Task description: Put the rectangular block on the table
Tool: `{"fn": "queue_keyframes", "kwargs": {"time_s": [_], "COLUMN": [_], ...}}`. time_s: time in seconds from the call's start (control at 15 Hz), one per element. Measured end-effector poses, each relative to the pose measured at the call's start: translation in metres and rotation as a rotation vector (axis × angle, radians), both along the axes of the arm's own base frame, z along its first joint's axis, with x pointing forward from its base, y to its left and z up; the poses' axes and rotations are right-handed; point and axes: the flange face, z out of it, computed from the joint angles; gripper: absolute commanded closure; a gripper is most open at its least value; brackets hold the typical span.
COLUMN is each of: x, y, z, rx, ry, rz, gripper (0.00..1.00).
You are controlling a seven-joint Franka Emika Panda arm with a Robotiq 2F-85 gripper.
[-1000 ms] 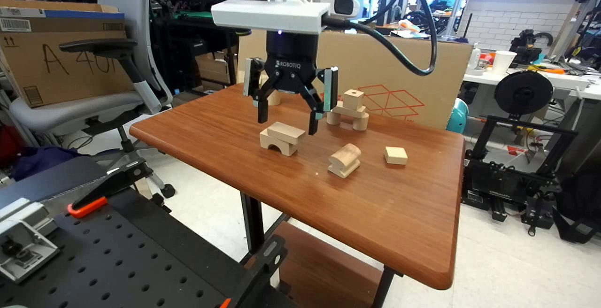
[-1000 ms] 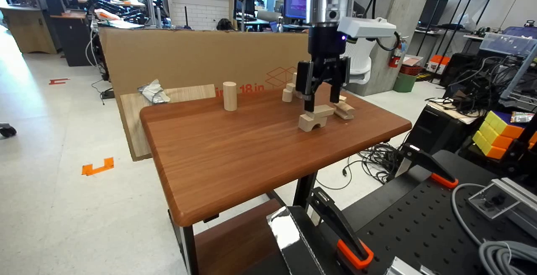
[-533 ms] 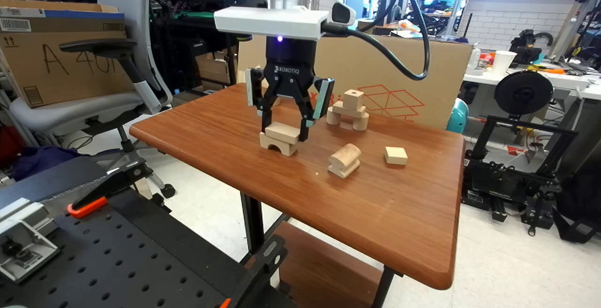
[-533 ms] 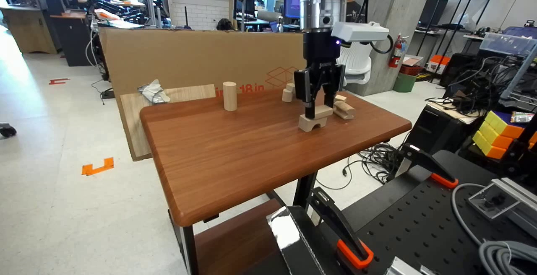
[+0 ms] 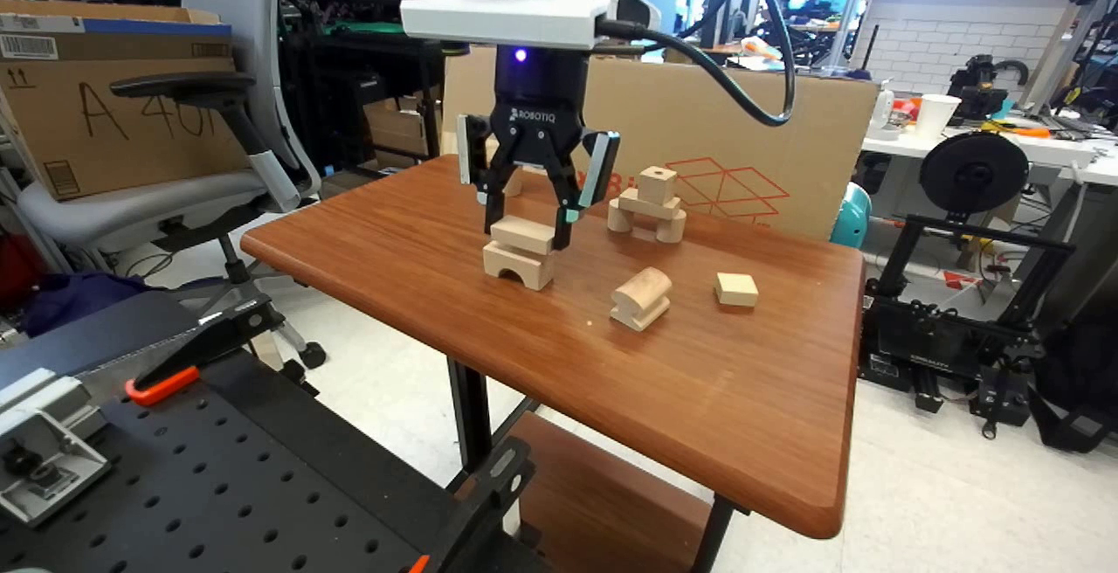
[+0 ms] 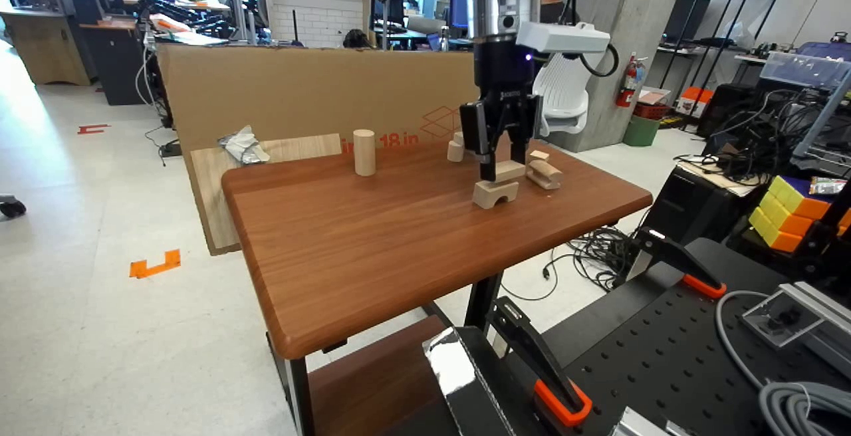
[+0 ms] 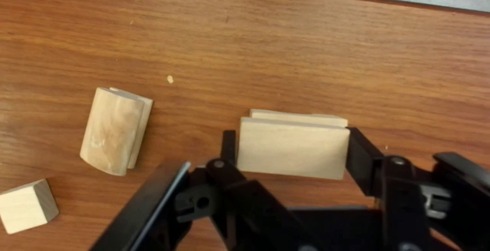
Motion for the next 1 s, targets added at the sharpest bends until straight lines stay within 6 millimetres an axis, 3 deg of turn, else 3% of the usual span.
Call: {"fn": "queue_keyframes", "kwargs": {"time_s": [0.2, 0.53, 0.8, 1.0], "x": [0.012, 0.027, 0.036, 0.043], "y": [0.022, 0.082, 0.122, 0.135], "z": [0.011, 0.022, 0.0, -0.022], "rx": [-0.012, -0.03, -0.037, -0.05], "ry": [-0.036, -0.088, -0.084, -0.056], "rz": [-0.016, -0.038, -0.043, -0.05], "gripper": [0.56, 0.56, 0.56, 0.56]}}
